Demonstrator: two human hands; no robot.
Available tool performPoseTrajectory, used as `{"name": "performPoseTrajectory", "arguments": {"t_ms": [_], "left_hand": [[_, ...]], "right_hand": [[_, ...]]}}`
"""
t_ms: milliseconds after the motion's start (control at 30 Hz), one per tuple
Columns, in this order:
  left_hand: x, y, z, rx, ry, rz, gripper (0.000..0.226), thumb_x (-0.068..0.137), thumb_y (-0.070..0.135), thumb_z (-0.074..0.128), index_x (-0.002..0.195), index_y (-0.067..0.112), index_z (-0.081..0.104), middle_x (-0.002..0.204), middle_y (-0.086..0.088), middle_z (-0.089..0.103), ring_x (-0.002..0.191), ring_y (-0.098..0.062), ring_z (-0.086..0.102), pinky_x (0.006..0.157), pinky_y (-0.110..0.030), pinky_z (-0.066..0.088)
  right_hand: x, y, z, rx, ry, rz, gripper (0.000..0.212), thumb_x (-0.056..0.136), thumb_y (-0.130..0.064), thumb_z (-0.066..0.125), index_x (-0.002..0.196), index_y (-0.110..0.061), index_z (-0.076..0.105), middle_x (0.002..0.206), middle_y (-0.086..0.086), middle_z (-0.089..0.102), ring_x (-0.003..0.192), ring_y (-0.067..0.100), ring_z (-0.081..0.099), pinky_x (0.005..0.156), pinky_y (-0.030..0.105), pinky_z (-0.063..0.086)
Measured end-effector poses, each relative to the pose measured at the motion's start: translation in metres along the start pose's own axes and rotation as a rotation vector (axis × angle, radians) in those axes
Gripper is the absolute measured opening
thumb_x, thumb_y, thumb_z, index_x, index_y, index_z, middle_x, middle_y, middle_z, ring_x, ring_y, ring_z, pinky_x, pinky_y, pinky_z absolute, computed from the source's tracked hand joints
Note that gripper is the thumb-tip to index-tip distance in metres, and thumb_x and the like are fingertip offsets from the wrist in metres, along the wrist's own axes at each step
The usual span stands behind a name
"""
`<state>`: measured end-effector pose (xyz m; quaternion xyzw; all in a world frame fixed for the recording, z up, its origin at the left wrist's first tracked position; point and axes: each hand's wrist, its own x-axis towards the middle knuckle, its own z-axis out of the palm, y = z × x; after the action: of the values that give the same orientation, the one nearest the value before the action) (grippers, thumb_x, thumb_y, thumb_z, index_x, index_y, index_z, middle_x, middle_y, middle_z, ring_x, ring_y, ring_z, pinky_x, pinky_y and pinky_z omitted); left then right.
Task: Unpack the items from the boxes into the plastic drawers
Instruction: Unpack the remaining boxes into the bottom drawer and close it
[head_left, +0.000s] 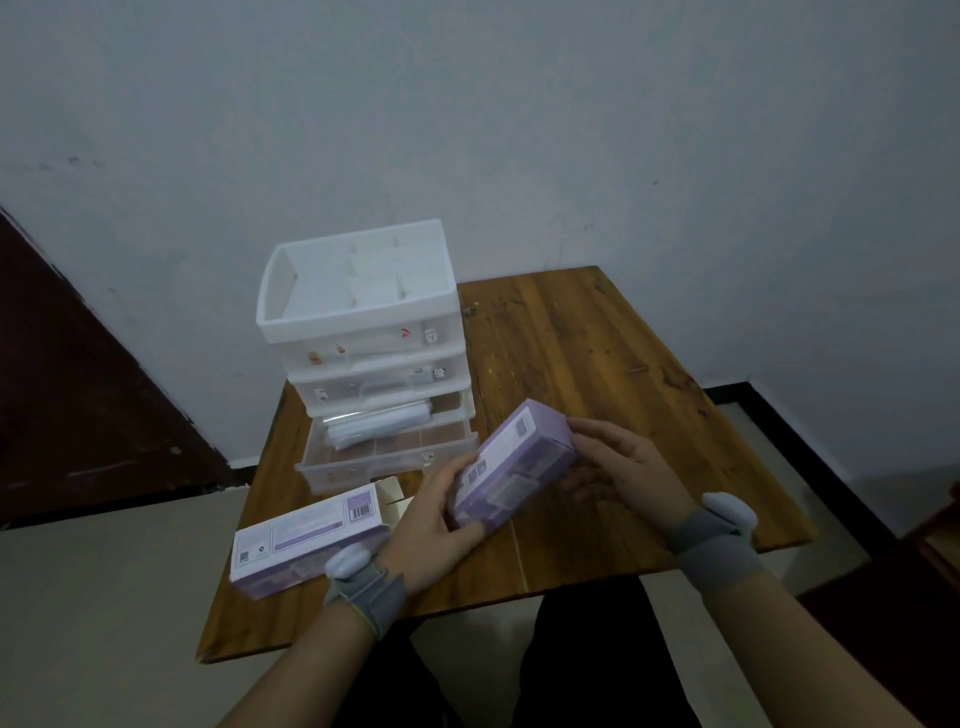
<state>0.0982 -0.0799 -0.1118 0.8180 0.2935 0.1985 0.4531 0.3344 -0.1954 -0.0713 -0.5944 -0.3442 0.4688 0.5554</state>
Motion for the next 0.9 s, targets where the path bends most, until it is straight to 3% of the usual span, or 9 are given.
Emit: {"name": "performPoseTrajectory", "arguments": {"t_ms": [100,200,333,467,667,900], "left_hand": [[0.001,0.002,0.006,0.088,0.071,0.034,0.09,0.067,0.056,0.08,0.142,0.04,0.032,0.132,0.024,0.041,0.121,0.006,0.041,0.097,-0.015,0.039],[0.005,0.006,0.014,0.214,0.143,0.046,0.106,0.055,0.069,0.08,0.143,0.037,0.03,0.131,0.021,0.042,0.119,0.006,0.039,0.096,-0.015,0.036],[0.005,0.007,0.016,0.232,0.236,0.018,0.081,0.064,0.057,0.077,0.132,0.042,0.036,0.12,0.023,0.049,0.108,0.011,0.045,0.085,-0.012,0.039],[0.0,0.004,0.005,0.143,0.184,-0.08,0.065,0.059,0.048,0.075,0.11,0.058,0.036,0.103,0.023,0.057,0.095,0.014,0.053,0.067,-0.01,0.043],[-0.001,-0.001,0.0,0.088,0.18,-0.093,0.064,0.067,0.042,0.079,0.121,0.038,0.045,0.105,0.017,0.061,0.093,0.001,0.06,0.076,-0.021,0.05],[-0.001,0.002,0.004,0.093,0.207,-0.07,0.056,0.071,0.048,0.078,0.116,0.036,0.047,0.101,0.015,0.063,0.089,0.0,0.062,0.076,-0.026,0.054]], "right_hand": [[-0.004,-0.005,0.004,-0.023,-0.072,-0.033,0.047,0.083,-0.033,0.066,0.128,-0.035,0.052,0.099,0.01,0.074,0.083,0.029,0.072,0.069,0.035,0.06],[-0.01,-0.009,0.013,-0.123,-0.125,-0.113,0.052,0.079,-0.037,0.067,0.129,-0.029,0.054,0.094,0.009,0.075,0.08,0.026,0.072,0.069,0.035,0.061],[-0.014,-0.015,0.025,-0.319,-0.082,-0.25,0.038,0.081,-0.033,0.071,0.117,-0.027,0.061,0.092,0.004,0.072,0.078,0.019,0.07,0.068,0.033,0.06],[-0.014,-0.02,0.025,-0.531,-0.05,-0.38,0.03,0.085,-0.031,0.07,0.114,-0.025,0.065,0.104,-0.007,0.066,0.086,0.01,0.064,0.074,0.026,0.057],[-0.017,-0.025,0.035,-0.614,-0.012,-0.544,0.034,0.079,-0.04,0.07,0.105,-0.018,0.072,0.094,-0.008,0.07,0.082,0.007,0.066,0.071,0.02,0.056],[-0.017,-0.022,0.032,-0.277,-0.073,-0.259,0.016,0.083,-0.021,0.073,0.099,-0.016,0.074,0.096,-0.004,0.075,0.091,0.01,0.069,0.079,0.025,0.057]]}}
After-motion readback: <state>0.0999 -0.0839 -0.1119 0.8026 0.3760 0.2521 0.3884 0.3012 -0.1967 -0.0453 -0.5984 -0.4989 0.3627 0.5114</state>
